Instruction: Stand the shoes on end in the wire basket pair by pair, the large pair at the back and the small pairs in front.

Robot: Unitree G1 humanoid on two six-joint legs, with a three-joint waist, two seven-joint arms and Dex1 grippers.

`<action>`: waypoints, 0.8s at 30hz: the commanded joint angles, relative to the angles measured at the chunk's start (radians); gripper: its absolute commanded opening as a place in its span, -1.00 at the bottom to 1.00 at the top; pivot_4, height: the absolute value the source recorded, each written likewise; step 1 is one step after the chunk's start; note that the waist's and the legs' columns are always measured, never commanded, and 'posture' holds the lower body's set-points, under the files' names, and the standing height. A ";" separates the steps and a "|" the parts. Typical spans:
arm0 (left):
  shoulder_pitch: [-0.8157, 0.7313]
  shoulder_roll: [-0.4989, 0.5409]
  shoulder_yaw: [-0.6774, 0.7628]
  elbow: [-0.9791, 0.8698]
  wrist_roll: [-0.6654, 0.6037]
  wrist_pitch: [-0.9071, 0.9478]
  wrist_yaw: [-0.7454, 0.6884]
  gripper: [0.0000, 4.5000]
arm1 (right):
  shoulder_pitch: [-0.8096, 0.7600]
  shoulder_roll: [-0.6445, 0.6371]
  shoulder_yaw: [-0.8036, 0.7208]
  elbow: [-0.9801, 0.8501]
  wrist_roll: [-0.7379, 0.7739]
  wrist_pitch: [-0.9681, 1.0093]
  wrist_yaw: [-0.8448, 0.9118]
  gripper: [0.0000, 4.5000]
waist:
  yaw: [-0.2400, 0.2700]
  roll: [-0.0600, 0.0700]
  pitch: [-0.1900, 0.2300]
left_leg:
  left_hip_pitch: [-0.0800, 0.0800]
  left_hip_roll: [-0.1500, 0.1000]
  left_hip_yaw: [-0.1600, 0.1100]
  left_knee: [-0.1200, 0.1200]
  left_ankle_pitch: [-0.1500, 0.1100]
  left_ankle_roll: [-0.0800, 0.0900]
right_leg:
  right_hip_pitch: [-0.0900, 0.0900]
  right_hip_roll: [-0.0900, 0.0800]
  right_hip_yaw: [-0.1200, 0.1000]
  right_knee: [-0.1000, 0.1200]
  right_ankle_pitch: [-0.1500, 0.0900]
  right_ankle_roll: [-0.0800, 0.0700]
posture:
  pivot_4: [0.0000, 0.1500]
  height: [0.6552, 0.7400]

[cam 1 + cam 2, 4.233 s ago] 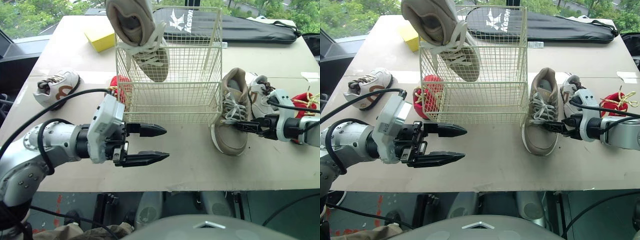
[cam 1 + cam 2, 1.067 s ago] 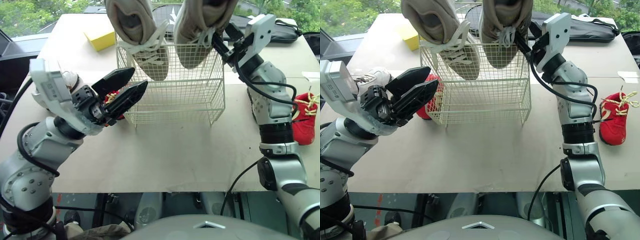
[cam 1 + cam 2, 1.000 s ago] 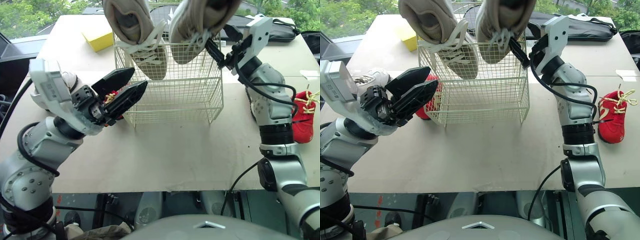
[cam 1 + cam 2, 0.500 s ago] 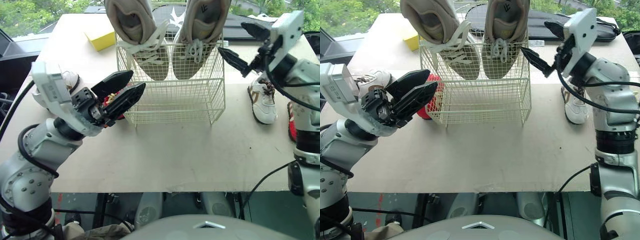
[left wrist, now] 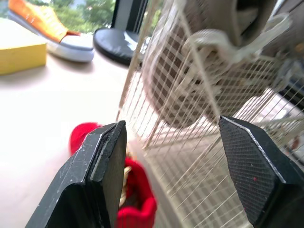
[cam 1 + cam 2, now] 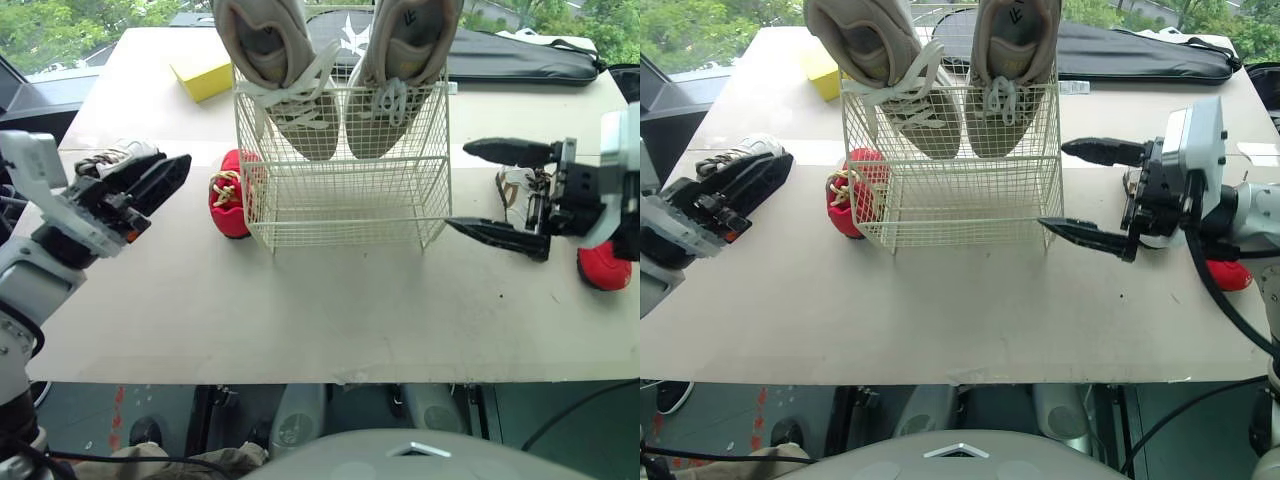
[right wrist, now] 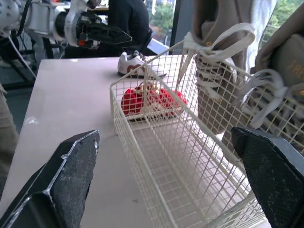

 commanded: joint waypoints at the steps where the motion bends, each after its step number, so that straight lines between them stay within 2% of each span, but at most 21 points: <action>1: 0.073 -0.022 -0.001 -0.047 0.157 -0.054 -0.008 0.51 | 0.056 -0.005 -0.066 -0.101 -0.014 -0.067 -0.010 0.96 | 0.001 0.000 0.000 | 0.000 0.000 0.000 0.000 0.000 0.000 | 0.000 0.000 0.000 0.000 0.000 0.000 | 1.00 1.00; 5: 0.202 -0.145 -0.049 -0.181 0.294 -0.113 0.057 0.51 | 0.131 -0.009 -0.078 -0.129 -0.017 -0.085 -0.009 0.96 | 0.000 -0.001 0.000 | 0.000 0.002 0.000 -0.001 0.001 -0.002 | 0.000 -0.001 0.002 -0.001 0.000 0.000 | 1.00 1.00; 8: 0.229 -0.238 -0.135 -0.232 0.400 -0.155 0.109 0.51 | 0.174 -0.008 -0.072 -0.139 -0.048 -0.126 0.009 0.96 | 0.011 -0.001 -0.001 | 0.001 0.002 0.000 -0.001 0.000 -0.001 | 0.000 -0.002 0.002 -0.001 0.000 0.000 | 1.00 1.00; 12: 0.182 -0.313 -0.256 -0.194 0.577 -0.224 0.162 0.51 | 0.219 -0.016 -0.099 -0.154 -0.033 -0.139 0.018 0.96 | 0.028 -0.001 -0.001 | 0.003 0.000 -0.001 0.000 0.000 -0.001 | 0.003 0.000 -0.001 0.000 0.000 0.000 | 1.00 1.00; 18: 0.064 -0.392 -0.382 -0.096 0.715 -0.263 0.201 0.51 | 0.253 -0.022 -0.128 -0.176 -0.015 -0.135 -0.005 0.96 | 0.028 -0.001 -0.003 | 0.004 0.000 -0.001 0.000 0.000 0.000 | 0.005 -0.001 -0.001 -0.001 0.000 0.000 | 1.00 1.00; 24: 0.010 -0.460 -0.411 -0.048 0.804 -0.291 0.235 0.51 | 0.292 -0.043 -0.167 -0.196 0.010 -0.127 -0.013 0.96 | 0.025 -0.002 -0.003 | 0.003 0.000 -0.001 0.001 0.000 0.000 | 0.005 0.000 -0.001 0.000 0.000 0.000 | 1.00 1.00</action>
